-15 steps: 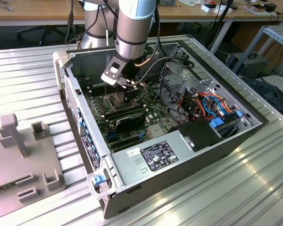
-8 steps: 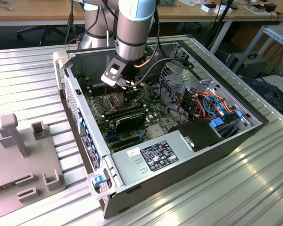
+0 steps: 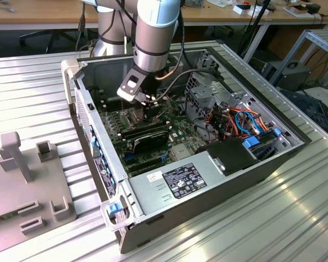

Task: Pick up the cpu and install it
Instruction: 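Place the cpu into insertion slot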

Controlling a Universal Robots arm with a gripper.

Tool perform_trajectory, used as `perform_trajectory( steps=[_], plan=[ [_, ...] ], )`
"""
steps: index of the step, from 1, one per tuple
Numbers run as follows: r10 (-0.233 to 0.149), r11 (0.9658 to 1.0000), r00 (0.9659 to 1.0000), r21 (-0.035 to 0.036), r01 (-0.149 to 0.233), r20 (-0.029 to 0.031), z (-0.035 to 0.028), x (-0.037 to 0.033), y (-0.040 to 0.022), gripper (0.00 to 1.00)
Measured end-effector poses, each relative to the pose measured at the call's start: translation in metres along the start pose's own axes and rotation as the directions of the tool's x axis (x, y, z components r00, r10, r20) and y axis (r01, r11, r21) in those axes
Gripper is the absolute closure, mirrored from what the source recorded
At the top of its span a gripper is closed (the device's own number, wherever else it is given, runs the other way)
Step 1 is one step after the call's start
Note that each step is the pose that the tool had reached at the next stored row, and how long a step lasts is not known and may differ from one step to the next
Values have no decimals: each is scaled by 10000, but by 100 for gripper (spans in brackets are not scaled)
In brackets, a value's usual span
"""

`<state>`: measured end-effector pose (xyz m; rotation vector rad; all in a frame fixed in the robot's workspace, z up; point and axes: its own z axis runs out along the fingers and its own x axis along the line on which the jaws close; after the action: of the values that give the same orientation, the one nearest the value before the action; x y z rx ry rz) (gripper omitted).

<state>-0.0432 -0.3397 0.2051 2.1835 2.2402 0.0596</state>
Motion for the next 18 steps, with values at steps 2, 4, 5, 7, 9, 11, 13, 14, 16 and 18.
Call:
perform_trajectory(
  steps=[2, 4, 5, 7, 9, 11, 13, 14, 16, 18],
  plan=[
    [0, 10000, 10000, 2, 0, 2, 7, -1, -1, 46],
    [1, 10000, 10000, 0, -1, 1, 10, 0, -1, 46],
    [0, 10000, 10000, 1, 0, 1, 10, 0, -2, 46],
    [1, 10000, 10000, 0, -1, 1, 11, 1, -12, 46],
    [1, 10000, 10000, 1, -1, 2, 12, 3, -27, 46],
    [-2, 10000, 10000, 0, 2, 0, 23, 5, -28, 46],
    [0, 10000, 10000, 2, 0, 3, 24, 5, -29, 46],
    [1, 10000, 10000, 0, -1, 1, 25, 7, -29, 46],
    [0, 10000, 10000, 1, 0, 2, 25, 9, -28, 46],
    [0, 10000, 10000, 1, 0, 1, 25, 10, -28, 46]
  ],
)
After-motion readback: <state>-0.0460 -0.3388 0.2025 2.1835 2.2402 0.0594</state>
